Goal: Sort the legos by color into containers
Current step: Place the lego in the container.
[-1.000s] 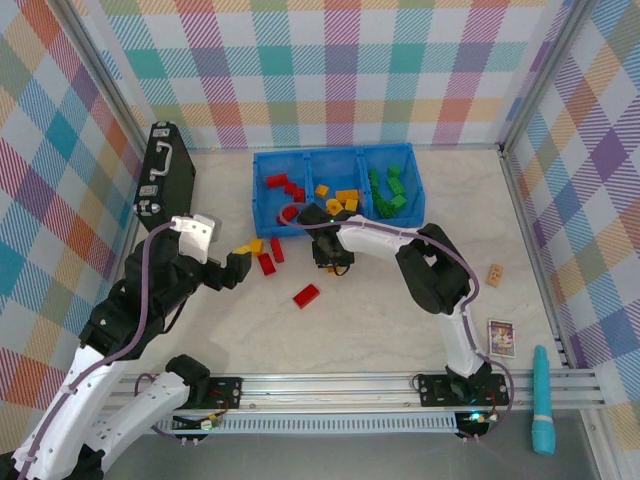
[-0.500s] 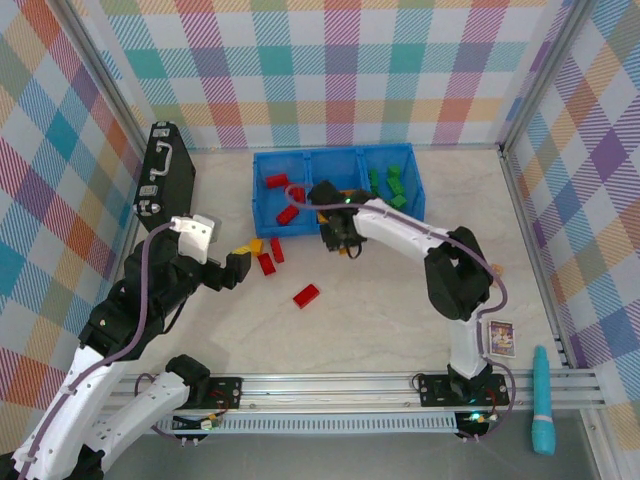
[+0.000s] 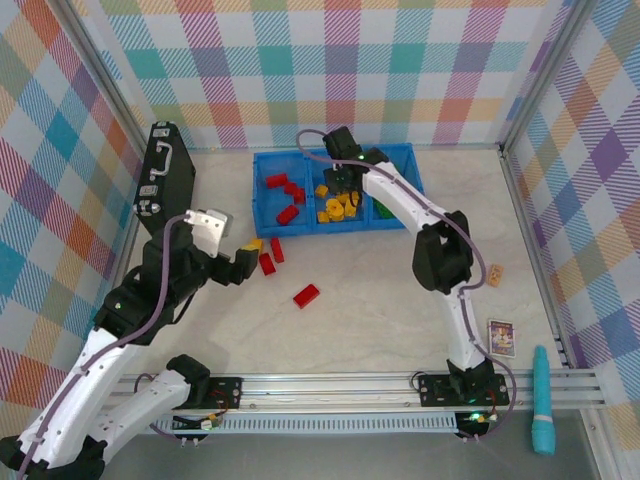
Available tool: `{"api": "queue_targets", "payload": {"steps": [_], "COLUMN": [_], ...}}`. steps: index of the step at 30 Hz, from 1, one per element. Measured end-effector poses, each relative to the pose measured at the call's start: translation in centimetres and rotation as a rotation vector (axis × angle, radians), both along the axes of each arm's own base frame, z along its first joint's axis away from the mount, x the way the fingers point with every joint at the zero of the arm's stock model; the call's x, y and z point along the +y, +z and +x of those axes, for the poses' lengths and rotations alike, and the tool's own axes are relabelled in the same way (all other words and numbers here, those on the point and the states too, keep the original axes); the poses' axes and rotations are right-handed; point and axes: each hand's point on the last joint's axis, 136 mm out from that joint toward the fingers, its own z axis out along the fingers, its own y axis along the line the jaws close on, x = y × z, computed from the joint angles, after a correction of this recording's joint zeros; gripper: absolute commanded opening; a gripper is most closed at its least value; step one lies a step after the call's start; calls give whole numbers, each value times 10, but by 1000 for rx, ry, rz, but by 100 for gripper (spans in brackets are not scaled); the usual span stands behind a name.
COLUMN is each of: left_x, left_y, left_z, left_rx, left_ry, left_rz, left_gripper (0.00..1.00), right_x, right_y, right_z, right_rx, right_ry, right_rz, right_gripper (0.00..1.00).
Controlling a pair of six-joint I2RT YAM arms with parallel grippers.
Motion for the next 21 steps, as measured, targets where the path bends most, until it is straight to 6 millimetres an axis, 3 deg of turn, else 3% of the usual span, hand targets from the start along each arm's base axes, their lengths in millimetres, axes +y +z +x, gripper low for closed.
{"api": "queue_targets", "payload": {"steps": [7, 17, 21], "left_x": [-13, -47, -64], "left_y": [-24, -80, -115], "left_z": [9, 5, -4], "left_rx": [109, 369, 477], "left_ry": [-31, -120, -150], "left_rz": [31, -1, -2], "left_gripper": [91, 95, 95], "right_x": [9, 5, 4], "right_y": [-25, -30, -29], "right_z": [39, 59, 63], "right_rx": [-29, -66, -77], "right_ry": [33, 74, 81], "right_rz": [-13, -15, -8], "right_gripper": [39, 48, 48]}}
